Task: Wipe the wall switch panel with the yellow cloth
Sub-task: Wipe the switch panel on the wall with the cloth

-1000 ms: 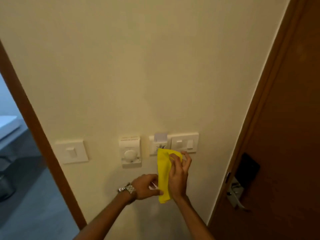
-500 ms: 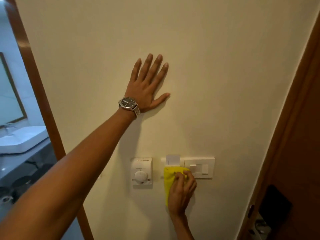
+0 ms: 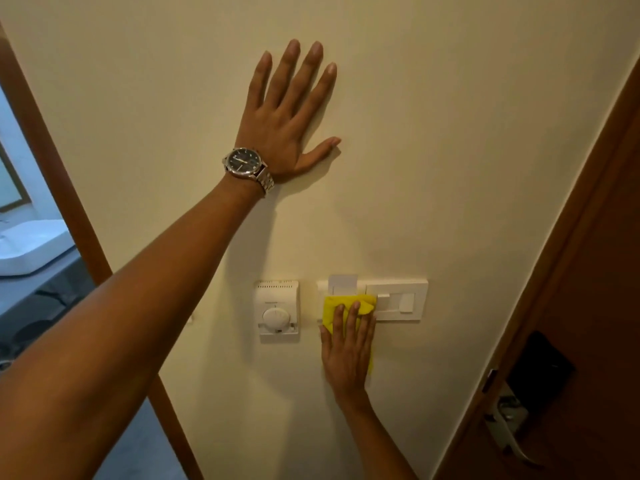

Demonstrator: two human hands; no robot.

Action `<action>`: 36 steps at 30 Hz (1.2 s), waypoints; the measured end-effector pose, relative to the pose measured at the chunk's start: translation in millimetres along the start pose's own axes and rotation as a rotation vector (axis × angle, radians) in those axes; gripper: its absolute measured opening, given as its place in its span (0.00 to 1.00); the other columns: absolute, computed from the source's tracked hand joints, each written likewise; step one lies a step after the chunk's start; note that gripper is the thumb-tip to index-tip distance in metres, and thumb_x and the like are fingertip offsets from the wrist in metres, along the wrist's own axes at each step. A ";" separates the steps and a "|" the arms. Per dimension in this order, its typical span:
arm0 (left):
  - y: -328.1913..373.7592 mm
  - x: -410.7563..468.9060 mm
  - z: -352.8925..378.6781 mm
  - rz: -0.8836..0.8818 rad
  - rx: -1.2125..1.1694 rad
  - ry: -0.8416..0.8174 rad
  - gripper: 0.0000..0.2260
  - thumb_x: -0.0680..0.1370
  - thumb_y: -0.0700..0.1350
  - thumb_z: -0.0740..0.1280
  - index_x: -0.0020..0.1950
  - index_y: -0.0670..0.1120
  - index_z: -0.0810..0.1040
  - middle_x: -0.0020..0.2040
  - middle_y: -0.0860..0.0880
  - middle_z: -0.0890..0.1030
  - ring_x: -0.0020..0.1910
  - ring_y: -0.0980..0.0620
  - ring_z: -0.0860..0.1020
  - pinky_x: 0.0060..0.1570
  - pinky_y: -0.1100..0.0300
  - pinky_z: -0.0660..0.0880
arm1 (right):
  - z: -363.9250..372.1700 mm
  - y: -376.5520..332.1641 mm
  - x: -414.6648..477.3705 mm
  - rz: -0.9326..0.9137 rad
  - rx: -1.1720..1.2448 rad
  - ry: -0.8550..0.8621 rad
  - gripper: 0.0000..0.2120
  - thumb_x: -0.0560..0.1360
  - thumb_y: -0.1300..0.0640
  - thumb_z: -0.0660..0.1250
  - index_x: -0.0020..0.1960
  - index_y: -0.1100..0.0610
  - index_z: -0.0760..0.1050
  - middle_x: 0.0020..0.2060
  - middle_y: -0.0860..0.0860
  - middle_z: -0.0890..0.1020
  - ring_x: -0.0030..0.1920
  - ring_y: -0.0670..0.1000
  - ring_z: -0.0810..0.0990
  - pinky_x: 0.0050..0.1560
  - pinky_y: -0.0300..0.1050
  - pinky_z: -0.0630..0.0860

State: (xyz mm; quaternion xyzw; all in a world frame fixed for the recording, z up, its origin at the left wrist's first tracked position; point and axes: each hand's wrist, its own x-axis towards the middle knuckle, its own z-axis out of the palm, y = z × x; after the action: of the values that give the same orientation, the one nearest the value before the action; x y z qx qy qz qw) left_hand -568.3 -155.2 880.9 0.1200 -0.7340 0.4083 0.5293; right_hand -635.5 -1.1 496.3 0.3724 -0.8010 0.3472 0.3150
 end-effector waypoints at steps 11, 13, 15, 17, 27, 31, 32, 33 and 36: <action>1.1 0.0 0.4 0.002 0.028 0.036 0.38 0.85 0.70 0.50 0.86 0.46 0.59 0.84 0.39 0.63 0.83 0.34 0.62 0.81 0.33 0.60 | -7.3 -14.6 9.2 0.075 0.030 0.003 0.27 0.84 0.46 0.55 0.77 0.59 0.61 0.75 0.64 0.67 0.73 0.69 0.66 0.74 0.66 0.60; 0.3 1.0 -0.6 -0.003 0.022 0.035 0.38 0.85 0.70 0.50 0.86 0.46 0.59 0.84 0.39 0.63 0.83 0.34 0.62 0.81 0.33 0.60 | -5.0 -12.1 -4.4 0.071 0.033 -0.005 0.26 0.83 0.47 0.56 0.76 0.59 0.64 0.75 0.63 0.65 0.75 0.68 0.63 0.75 0.64 0.58; 0.4 0.5 0.0 0.005 0.010 0.033 0.38 0.85 0.70 0.50 0.86 0.46 0.59 0.84 0.39 0.62 0.83 0.34 0.61 0.81 0.33 0.60 | -3.3 -6.7 -16.5 0.051 0.018 -0.028 0.25 0.82 0.47 0.57 0.74 0.60 0.69 0.75 0.63 0.64 0.76 0.67 0.59 0.74 0.64 0.57; -0.1 1.3 -0.1 0.004 0.009 0.045 0.38 0.85 0.70 0.51 0.86 0.46 0.59 0.84 0.39 0.62 0.83 0.34 0.61 0.81 0.33 0.60 | -3.3 -9.5 -10.5 0.058 0.009 -0.008 0.25 0.82 0.47 0.57 0.73 0.61 0.70 0.74 0.63 0.63 0.75 0.67 0.59 0.73 0.65 0.58; 0.4 -0.3 5.0 -0.001 0.017 0.060 0.38 0.84 0.70 0.51 0.86 0.46 0.59 0.84 0.39 0.63 0.82 0.34 0.62 0.81 0.33 0.60 | 1.8 -4.4 -23.7 -0.037 -0.013 0.002 0.25 0.84 0.50 0.54 0.77 0.60 0.62 0.81 0.61 0.45 0.79 0.66 0.48 0.70 0.67 0.63; 1.5 -1.3 10.2 0.002 0.030 0.082 0.38 0.84 0.70 0.51 0.86 0.47 0.58 0.84 0.40 0.63 0.82 0.35 0.63 0.80 0.33 0.60 | -4.1 -30.7 11.0 0.064 0.098 0.060 0.28 0.84 0.49 0.55 0.81 0.56 0.53 0.81 0.59 0.49 0.78 0.66 0.55 0.75 0.66 0.59; 0.7 -1.1 12.0 0.001 0.032 0.081 0.38 0.84 0.70 0.51 0.86 0.47 0.58 0.84 0.40 0.63 0.82 0.35 0.62 0.80 0.33 0.60 | -4.3 -36.9 15.0 0.091 0.120 0.068 0.28 0.85 0.48 0.54 0.81 0.55 0.53 0.81 0.59 0.51 0.78 0.65 0.55 0.76 0.66 0.58; -0.1 -0.3 12.8 0.002 0.033 0.076 0.38 0.84 0.70 0.51 0.87 0.47 0.57 0.84 0.40 0.63 0.82 0.35 0.62 0.81 0.33 0.59 | -2.8 -39.5 13.0 0.106 0.135 0.079 0.28 0.85 0.49 0.55 0.81 0.55 0.53 0.81 0.59 0.53 0.78 0.66 0.57 0.76 0.66 0.59; -0.9 2.6 8.4 0.000 0.033 0.058 0.38 0.84 0.70 0.50 0.87 0.47 0.57 0.84 0.39 0.63 0.82 0.34 0.62 0.81 0.33 0.59 | 2.8 -33.2 -15.2 0.073 0.119 0.042 0.31 0.81 0.55 0.62 0.80 0.54 0.55 0.79 0.60 0.57 0.77 0.67 0.61 0.72 0.67 0.66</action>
State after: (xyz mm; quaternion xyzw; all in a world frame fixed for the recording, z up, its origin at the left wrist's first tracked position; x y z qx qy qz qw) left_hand -574.5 -161.2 882.7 0.1170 -0.7114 0.4235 0.5485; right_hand -601.1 -13.5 493.8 0.3539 -0.7851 0.4131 0.2961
